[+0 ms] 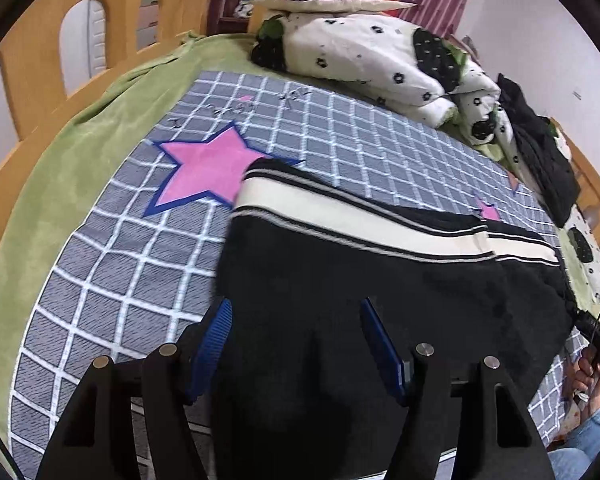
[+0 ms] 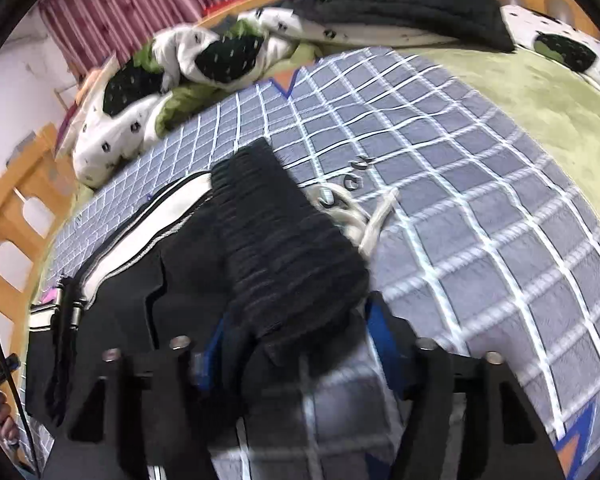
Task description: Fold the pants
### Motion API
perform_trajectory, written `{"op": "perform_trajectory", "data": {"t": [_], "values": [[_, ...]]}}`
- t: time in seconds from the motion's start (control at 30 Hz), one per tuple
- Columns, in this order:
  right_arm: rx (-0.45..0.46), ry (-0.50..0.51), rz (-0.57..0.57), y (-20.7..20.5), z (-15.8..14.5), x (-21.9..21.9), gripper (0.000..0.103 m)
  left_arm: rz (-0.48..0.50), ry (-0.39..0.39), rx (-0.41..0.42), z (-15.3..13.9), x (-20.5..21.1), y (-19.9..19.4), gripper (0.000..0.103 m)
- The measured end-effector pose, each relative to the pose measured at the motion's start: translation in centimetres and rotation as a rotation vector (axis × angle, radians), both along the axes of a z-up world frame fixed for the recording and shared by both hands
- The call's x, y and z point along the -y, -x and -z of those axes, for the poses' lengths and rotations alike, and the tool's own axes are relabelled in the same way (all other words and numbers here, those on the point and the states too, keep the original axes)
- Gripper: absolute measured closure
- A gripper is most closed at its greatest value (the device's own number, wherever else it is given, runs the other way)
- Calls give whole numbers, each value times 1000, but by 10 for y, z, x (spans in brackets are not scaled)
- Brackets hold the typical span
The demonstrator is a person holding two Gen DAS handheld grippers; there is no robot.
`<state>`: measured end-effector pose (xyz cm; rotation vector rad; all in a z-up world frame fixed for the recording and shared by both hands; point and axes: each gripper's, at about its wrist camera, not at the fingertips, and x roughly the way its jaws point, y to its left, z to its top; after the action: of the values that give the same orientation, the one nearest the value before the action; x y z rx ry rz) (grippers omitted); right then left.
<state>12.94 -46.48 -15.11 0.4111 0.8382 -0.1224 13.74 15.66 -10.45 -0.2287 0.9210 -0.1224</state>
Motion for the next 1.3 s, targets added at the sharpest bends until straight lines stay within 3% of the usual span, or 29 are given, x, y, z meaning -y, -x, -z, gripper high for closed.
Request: {"op": "perform_trajectory", "data": {"t": [0.1, 0.17, 0.23, 0.27, 0.33, 0.47, 0.6, 0.67, 0.73, 0.83, 0.87, 0.93, 1.0, 1.1, 1.23, 1.27, 1.3], "values": [[-10, 154, -32, 15, -19, -15, 37, 47, -4, 24, 2, 15, 3, 36], [-15, 286, -56, 21, -35, -37, 37, 79, -17, -34, 20, 26, 3, 31], [8, 391, -69, 26, -50, -55, 37, 118, -81, -181, 54, 42, 4, 32], [26, 423, -71, 29, -60, -62, 37, 115, -135, -128, 56, 48, 14, 32], [45, 419, -90, 38, -76, -68, 37, 111, -175, -73, 50, 53, 31, 32], [98, 318, -156, 33, -100, -100, 37, 72, -48, -44, 36, 37, 58, 31], [125, 214, -266, 26, -98, -146, 37, -1, 106, -26, 29, 9, 80, 32], [104, 174, -325, 19, -79, -164, 37, -33, 139, -25, 26, -3, 91, 32], [24, 211, -334, 11, -46, -174, 37, -66, 138, -19, 25, -10, 98, 31], [-179, 228, -307, -1, 20, -163, 45, -118, 132, -32, 28, -27, 110, 31], [-136, 221, -303, 5, 22, -159, 45, -130, 135, -39, 31, -31, 112, 32], [-143, 248, -282, 14, 14, -159, 46, -142, 171, -40, 40, -40, 115, 33], [-128, 209, -237, 23, -1, -157, 47, -144, 227, -36, 48, -44, 115, 33], [-58, 188, -201, 37, -37, -159, 47, -158, 335, -57, 66, -48, 104, 34], [2, 225, -196, 45, -90, -178, 47, -218, 415, -72, 81, -49, 87, 38], [9, 239, -192, 45, -103, -186, 47, -230, 418, -72, 81, -48, 85, 40], [9, 249, -188, 37, -109, -191, 46, -238, 406, -80, 81, -46, 82, 52]]}}
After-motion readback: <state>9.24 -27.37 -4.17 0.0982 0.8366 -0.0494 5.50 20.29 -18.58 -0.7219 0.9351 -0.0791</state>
